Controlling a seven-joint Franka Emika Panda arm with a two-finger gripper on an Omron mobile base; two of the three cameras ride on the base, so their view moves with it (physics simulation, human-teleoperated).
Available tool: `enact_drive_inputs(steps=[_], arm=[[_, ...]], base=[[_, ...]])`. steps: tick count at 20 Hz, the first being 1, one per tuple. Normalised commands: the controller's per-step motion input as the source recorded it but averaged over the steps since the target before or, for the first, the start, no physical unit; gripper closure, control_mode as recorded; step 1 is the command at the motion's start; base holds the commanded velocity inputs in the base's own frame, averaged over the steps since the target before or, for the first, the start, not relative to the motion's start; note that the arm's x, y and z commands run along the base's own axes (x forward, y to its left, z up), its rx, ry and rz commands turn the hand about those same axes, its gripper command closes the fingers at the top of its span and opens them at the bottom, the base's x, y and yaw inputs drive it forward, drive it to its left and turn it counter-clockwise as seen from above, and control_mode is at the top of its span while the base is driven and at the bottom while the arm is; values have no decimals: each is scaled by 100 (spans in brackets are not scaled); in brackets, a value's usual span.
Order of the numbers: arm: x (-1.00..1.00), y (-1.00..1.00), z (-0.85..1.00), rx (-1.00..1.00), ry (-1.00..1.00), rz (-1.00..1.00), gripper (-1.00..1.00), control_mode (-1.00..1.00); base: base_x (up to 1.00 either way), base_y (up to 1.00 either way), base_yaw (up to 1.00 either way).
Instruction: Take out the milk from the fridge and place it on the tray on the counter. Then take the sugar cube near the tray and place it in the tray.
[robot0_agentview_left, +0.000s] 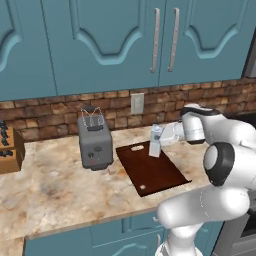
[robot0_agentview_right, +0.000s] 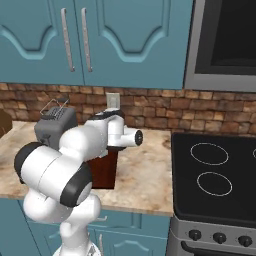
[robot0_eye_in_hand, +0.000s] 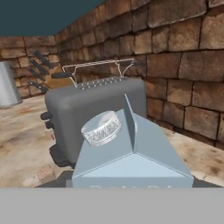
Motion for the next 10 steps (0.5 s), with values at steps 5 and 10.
enact_drive_inputs(steps=[5,10], arm=[[14,0,-17,0,0,0,100,-100],[2,0,-22,0,0,0,100,-100]], base=[[0,0,0],[0,0,0]])
